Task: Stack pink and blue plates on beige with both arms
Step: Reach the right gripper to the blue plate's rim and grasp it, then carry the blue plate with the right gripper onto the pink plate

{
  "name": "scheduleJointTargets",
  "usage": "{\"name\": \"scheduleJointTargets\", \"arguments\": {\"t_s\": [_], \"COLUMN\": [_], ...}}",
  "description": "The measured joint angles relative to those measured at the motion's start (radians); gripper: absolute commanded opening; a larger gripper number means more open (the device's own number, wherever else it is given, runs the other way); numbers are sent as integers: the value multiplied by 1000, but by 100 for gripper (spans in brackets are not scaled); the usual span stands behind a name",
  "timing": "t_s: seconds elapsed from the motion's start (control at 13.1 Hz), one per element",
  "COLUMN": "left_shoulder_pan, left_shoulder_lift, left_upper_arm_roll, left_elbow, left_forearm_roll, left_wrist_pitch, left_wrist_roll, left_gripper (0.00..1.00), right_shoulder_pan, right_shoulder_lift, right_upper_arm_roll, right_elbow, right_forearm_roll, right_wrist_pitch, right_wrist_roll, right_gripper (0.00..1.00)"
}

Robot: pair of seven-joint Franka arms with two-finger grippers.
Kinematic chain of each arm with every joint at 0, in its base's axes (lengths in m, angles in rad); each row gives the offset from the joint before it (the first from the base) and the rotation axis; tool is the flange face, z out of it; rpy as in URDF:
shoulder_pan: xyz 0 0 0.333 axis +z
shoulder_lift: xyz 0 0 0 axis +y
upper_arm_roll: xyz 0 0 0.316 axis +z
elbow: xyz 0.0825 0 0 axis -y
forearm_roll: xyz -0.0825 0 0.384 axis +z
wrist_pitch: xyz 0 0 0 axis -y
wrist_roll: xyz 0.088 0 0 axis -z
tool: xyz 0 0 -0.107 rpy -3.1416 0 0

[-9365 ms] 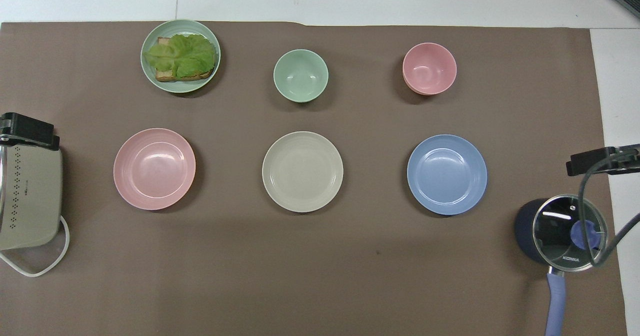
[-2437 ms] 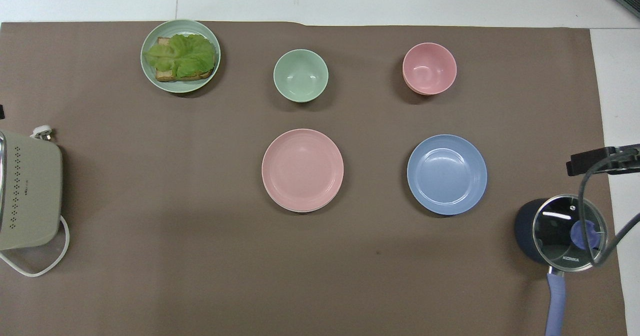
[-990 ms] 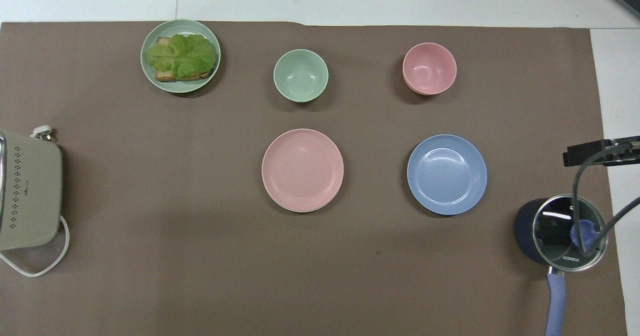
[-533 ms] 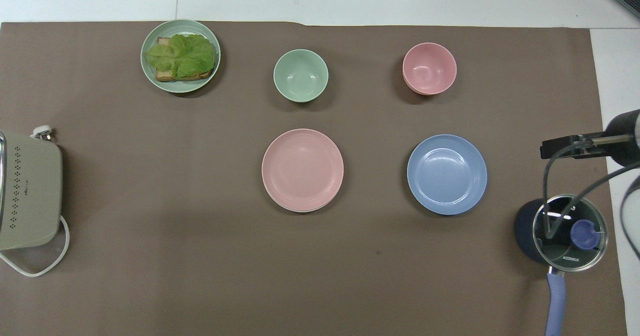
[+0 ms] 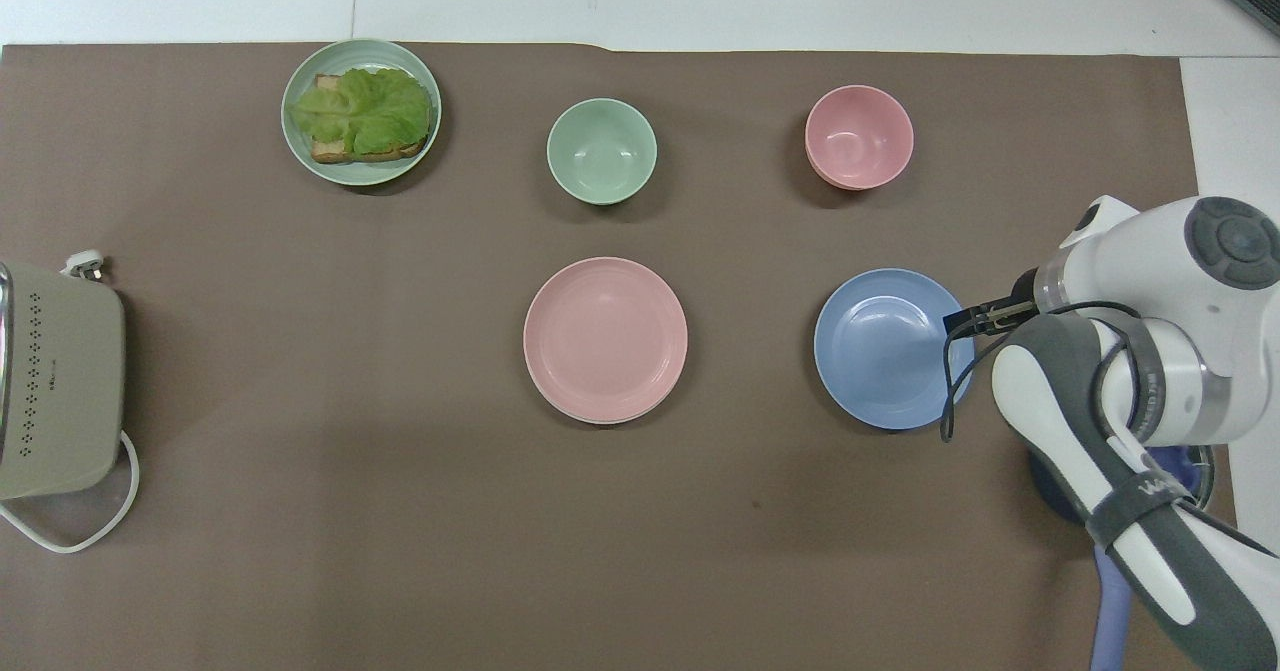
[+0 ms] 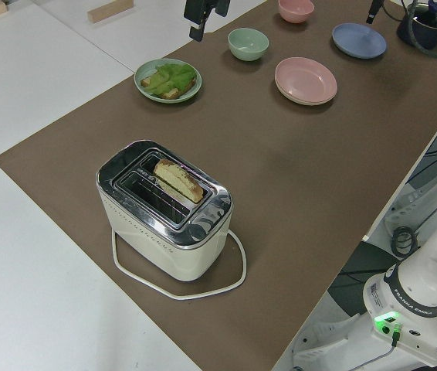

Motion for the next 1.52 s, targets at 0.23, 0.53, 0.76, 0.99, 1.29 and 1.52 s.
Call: {"name": "scheduleJointTargets", "arguments": {"t_s": [0.23,0.53,0.76,0.99,1.29,1.52], "left_shoulder_pan": [0,0,0,0,0,0], "left_shoulder_lift": [0,0,0,0,0,0], "left_upper_arm_roll": [0,0,0,0,0,0], "left_elbow": [0,0,0,0,0,0], "left_forearm_roll": [0,0,0,0,0,0], "left_wrist_pitch": [0,0,0,0,0,0], "left_wrist_roll": [0,0,0,0,0,0], "left_gripper": [100,100,100,100,100,100], "right_shoulder_pan": [-10,-14,-15,-11,65,162], "right_shoulder_lift": [20,37,37,25,-21,-23], "right_upper_arm_roll": [0,-1,-1,5,24,39], "right_elbow": [-41,-47,-35,66,253,298], "right_forearm_roll": [15,97,112,116,116,117], "right_wrist_pitch": [45,55,47,-91,-285,-283], "right_wrist_roll": [0,-1,1,3,96,215], "right_gripper": [21,0,0,0,0,0]}}
